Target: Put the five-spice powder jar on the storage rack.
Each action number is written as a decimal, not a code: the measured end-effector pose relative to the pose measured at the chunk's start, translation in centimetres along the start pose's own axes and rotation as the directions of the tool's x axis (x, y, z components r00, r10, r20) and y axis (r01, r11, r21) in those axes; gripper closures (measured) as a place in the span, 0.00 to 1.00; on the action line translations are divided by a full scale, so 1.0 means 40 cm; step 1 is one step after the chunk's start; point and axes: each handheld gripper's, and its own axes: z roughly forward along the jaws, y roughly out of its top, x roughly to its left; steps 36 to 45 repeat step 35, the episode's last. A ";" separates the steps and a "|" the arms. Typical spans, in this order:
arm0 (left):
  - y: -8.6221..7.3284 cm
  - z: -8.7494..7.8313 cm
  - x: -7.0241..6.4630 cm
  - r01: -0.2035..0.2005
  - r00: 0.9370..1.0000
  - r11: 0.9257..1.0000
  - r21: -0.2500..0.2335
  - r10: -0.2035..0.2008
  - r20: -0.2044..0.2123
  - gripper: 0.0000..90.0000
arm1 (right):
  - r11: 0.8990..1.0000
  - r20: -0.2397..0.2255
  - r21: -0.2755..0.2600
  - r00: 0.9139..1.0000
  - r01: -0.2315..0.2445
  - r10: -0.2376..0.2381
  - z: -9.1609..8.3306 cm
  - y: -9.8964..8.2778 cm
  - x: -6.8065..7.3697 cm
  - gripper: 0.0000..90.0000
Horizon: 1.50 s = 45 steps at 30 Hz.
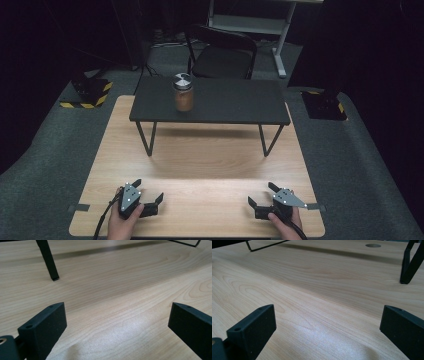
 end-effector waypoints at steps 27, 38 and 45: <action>0.010 -0.008 0.011 -0.033 0.997 0.999 0.037 0.031 0.064 0.02 | 0.999 0.014 0.014 0.999 -0.033 0.033 0.006 0.008 0.000 0.01; 0.018 0.001 0.009 -0.021 0.998 0.999 0.050 0.018 0.057 0.02 | 1.000 0.013 -0.003 1.000 -0.016 0.016 -0.004 -0.003 0.004 0.01; 0.018 0.001 0.009 -0.021 0.998 0.999 0.050 0.018 0.057 0.02 | 1.000 0.013 -0.003 1.000 -0.016 0.016 -0.004 -0.003 0.004 0.01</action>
